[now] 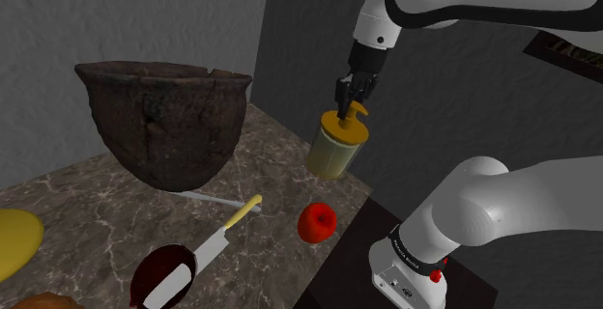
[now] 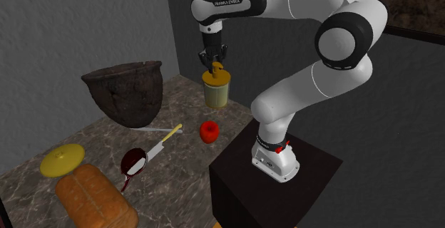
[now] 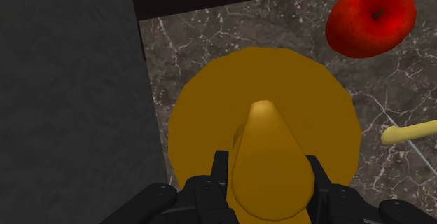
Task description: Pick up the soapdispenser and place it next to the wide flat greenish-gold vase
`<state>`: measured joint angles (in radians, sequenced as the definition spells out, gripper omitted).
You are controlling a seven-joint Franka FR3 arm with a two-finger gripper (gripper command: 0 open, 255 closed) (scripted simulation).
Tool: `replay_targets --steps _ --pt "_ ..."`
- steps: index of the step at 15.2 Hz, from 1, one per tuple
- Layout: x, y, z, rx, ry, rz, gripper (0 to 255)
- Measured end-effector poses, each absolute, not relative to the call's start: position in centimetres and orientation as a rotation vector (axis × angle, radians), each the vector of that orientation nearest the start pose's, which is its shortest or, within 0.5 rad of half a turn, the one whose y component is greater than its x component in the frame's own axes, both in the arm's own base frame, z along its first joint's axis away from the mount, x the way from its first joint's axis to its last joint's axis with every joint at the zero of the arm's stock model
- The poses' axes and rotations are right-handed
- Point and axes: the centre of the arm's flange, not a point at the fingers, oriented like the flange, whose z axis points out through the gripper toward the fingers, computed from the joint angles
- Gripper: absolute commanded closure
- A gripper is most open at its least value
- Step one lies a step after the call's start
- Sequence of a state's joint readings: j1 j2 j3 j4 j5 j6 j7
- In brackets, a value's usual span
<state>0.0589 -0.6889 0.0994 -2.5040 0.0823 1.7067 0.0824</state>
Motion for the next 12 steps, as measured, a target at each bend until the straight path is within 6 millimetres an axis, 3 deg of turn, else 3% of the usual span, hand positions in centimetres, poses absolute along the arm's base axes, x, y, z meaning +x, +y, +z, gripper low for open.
replay_targets --steps 12 --pt "32.6 6.2 56.5 -3.131 -0.054 0.175 255"
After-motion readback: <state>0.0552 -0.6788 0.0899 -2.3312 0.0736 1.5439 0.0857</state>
